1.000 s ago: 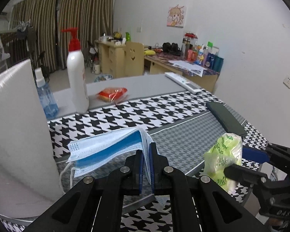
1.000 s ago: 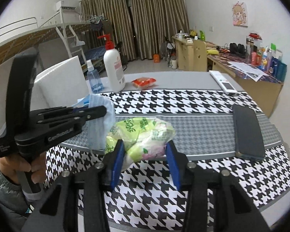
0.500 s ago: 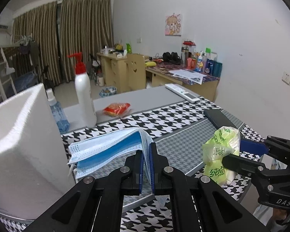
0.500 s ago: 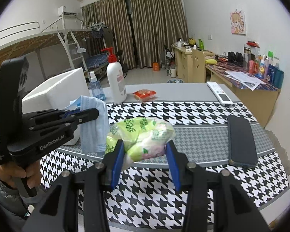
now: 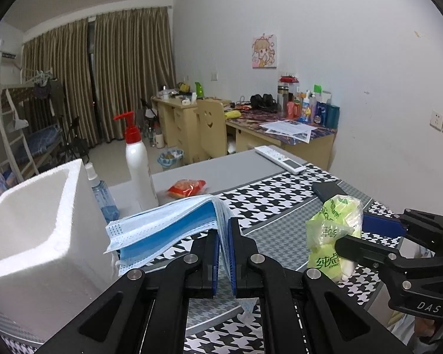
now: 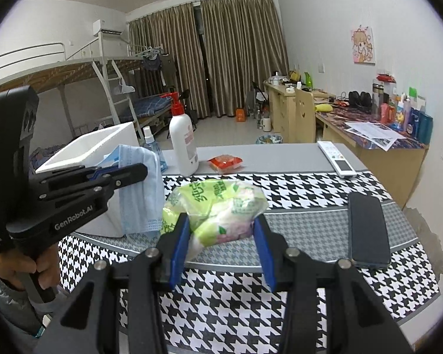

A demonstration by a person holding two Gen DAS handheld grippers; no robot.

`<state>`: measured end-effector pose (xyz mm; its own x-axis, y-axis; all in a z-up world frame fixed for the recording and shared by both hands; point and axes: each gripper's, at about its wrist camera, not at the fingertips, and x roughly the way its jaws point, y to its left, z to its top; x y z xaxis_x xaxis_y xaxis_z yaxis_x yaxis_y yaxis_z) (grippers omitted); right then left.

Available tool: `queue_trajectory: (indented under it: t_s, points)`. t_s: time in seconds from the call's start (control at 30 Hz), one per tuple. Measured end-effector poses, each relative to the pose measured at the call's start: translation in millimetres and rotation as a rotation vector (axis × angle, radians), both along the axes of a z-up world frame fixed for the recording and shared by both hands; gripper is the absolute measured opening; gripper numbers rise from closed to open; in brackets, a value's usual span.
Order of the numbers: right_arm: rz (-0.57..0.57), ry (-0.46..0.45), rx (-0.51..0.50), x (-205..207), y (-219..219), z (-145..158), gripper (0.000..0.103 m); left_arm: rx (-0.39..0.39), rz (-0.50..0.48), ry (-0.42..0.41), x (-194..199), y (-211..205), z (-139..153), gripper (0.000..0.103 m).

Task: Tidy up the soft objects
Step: 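Lift the mask with the left gripper while the right gripper lifts the green packet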

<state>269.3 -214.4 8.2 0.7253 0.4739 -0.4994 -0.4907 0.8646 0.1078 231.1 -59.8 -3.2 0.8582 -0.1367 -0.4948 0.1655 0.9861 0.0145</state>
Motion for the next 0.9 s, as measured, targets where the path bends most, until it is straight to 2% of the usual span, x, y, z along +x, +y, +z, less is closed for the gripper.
queue_trajectory:
  t_s: [0.9]
  points:
    - [0.056, -0.113, 0.039, 1, 18, 32, 0.048, 0.037, 0.041, -0.105, -5, 13, 39, 0.006]
